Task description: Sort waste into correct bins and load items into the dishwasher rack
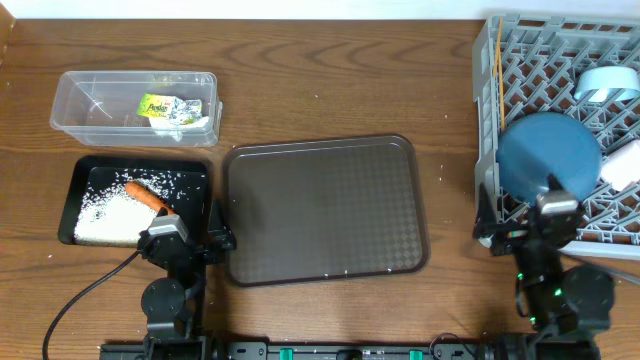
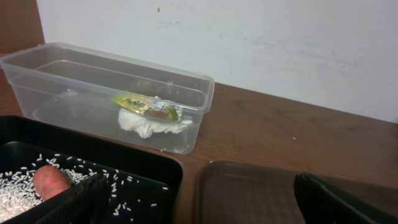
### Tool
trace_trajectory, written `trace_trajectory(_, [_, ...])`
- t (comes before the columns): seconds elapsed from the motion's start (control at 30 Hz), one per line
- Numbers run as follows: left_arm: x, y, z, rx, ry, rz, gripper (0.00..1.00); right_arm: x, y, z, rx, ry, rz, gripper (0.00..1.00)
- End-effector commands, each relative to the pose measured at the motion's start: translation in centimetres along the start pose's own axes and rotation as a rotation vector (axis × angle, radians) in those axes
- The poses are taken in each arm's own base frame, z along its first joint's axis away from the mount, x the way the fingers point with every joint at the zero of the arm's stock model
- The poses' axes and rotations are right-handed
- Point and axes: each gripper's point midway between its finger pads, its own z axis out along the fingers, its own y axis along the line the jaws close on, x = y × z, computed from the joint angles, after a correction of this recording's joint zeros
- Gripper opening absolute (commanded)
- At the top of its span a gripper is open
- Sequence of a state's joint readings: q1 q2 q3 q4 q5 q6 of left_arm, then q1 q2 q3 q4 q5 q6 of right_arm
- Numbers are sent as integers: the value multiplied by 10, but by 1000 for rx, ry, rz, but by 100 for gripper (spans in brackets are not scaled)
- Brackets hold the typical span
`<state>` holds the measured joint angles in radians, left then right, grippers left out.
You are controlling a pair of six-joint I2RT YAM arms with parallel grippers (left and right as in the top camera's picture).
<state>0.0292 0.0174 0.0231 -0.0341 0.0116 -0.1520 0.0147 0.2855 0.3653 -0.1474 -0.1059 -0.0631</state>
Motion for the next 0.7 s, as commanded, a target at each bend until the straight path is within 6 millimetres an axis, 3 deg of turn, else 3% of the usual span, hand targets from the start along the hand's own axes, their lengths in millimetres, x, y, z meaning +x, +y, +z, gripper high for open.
trace_trajectory(0.0, [17,9,1,-41,50,20,98,17,13,-2,-60,-40,-10,99])
trace_trajectory(0.37, [17,9,1,-41,50,20,98,33,14,-11,-48,-138,-33,99])
trace_trajectory(0.67, [17,9,1,-41,50,20,98,45,15,-4,-54,-194,-47,99])
